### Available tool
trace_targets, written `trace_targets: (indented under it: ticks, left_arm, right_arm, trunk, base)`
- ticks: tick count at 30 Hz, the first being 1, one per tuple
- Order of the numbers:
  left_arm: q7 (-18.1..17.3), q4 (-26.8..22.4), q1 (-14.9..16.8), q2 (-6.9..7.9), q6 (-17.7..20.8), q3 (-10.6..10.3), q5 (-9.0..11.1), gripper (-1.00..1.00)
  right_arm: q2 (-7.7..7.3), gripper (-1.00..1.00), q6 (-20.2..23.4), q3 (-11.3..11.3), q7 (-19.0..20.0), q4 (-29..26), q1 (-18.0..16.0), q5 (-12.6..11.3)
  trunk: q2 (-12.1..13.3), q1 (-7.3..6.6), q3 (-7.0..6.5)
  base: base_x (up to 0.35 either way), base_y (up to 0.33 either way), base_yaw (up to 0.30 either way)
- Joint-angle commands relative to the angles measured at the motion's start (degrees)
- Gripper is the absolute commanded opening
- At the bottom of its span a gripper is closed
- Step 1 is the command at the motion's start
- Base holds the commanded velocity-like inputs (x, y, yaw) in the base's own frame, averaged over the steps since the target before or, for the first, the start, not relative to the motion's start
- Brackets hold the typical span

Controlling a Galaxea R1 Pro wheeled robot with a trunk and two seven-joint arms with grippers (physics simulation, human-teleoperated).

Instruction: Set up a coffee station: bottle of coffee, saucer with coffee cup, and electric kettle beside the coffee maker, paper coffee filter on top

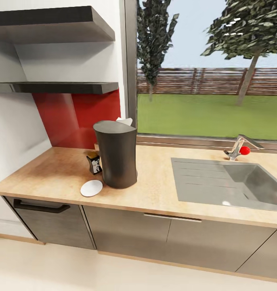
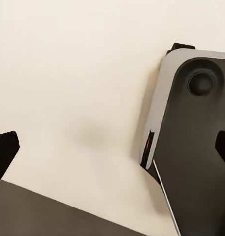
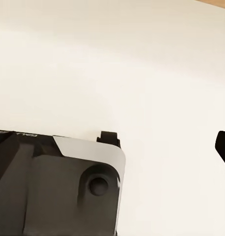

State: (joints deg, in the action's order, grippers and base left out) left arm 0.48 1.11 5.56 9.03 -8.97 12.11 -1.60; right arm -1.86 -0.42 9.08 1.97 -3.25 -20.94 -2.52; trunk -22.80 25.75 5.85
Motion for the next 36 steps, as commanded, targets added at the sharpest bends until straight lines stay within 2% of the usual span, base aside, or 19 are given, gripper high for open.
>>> trace_targets:
  ticks: [1,30,36]
  left_arm:
    - [0.1,0.1,0.1,0.01,-0.3,0.3,-0.1,1.00]
    - [-0.3,0.2,0.0,-0.13,-0.2,0.0,-0.9,1.00]
    - [-0.2,0.5,0.0,-0.22,0.0,0.0,-1.0,1.00]
  right_arm:
    - [-0.04,1.00,-0.1,0.4,0.1,0.0,-0.1,-0.3]
    - [-0.33,1.00,-0.1,0.2,0.1,0.1,0.0,-0.4]
    - [-0.34,1.00,-0.1,0.2,0.1,0.1,0.0,-0.4]
  trunk:
    - [-0.1,0.03,0.12]
    - [-0.1,0.03,0.12]
    - [-0.1,0.03,0.12]
  base:
    - [0.000,0.000,-0.109]
    - [0.000,0.000,-0.254]
    - [0.035,-0.139,-0.267]
